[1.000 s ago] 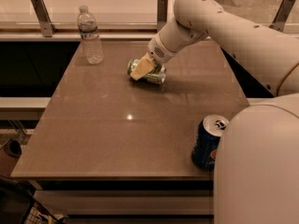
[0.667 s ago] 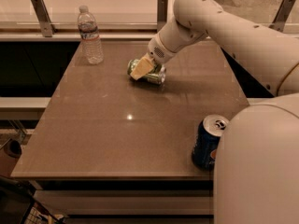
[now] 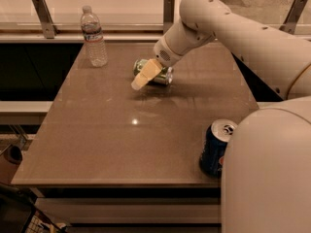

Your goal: Knock green can over

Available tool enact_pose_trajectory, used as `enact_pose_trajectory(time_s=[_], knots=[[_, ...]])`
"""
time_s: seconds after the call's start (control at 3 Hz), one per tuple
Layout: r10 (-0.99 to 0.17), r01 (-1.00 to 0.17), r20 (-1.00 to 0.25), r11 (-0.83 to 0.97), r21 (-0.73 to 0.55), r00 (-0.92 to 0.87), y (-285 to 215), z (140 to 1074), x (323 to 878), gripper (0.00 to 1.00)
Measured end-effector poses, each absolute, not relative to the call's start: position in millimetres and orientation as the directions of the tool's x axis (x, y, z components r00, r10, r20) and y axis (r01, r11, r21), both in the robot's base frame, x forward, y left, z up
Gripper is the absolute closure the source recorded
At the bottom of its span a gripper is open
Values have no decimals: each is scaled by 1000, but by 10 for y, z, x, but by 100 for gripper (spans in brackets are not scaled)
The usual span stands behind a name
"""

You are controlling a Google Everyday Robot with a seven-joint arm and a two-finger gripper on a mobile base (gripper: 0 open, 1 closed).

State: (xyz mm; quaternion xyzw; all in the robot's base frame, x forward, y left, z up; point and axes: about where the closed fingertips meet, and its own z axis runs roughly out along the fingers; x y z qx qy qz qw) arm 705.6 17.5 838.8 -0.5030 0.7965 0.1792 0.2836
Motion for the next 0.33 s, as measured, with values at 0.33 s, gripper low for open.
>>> enact_pose_trajectory(time_s=[0.33], knots=[[-700, -903, -632, 430, 0, -333, 176, 8387, 7056, 0]])
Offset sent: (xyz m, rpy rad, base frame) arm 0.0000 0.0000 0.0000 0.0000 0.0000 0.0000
